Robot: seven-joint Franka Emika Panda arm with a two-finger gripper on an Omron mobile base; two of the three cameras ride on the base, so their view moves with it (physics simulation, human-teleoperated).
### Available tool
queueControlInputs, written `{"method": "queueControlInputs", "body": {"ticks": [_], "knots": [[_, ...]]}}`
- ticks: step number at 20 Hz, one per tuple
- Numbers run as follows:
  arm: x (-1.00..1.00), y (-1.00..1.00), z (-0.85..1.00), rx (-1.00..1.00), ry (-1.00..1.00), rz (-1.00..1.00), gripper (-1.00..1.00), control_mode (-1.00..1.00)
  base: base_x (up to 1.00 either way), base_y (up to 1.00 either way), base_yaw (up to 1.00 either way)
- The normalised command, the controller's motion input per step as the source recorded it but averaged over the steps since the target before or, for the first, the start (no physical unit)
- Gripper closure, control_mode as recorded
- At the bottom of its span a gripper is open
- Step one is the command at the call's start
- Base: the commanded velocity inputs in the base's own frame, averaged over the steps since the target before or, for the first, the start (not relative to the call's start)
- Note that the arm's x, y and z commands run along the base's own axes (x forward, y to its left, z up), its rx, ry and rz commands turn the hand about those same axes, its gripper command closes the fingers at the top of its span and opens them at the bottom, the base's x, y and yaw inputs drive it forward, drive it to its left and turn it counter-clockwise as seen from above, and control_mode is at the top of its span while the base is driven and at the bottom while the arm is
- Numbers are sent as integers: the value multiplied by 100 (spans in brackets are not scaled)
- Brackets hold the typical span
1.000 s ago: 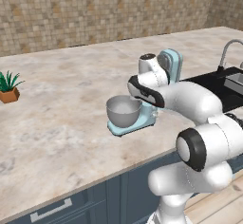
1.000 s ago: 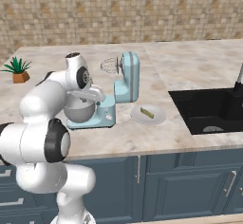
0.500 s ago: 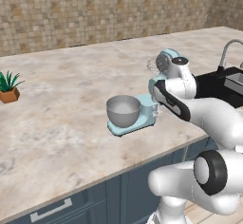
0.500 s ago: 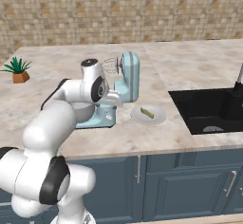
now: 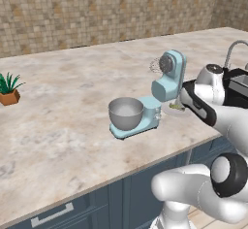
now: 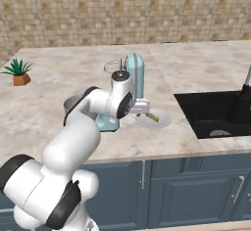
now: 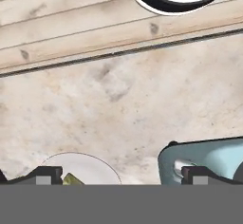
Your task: Add butter and sugar cubes to the stand mixer bowl and then turn on the stand mixer to begin making frosting.
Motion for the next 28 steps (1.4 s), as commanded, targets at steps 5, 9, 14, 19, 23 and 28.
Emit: {"method": "queueControlInputs", "body": {"ticks": [5,9,14,19,23,28], "knots": [[6,-62,0,0,0,30,-100,-100,0,0,0],[1,-52,0,0,-6,26,-100,-100,0,0,0],[23,-15,0,0,-10,33,-100,-100,0,0,0],[28,-7,-7,0,-6,43,-100,-100,0,0,0],[28,-30,-3,0,-2,31,-100,-100,0,0,0],[3,-64,3,13,8,0,-100,-100,0,0,0]]}}
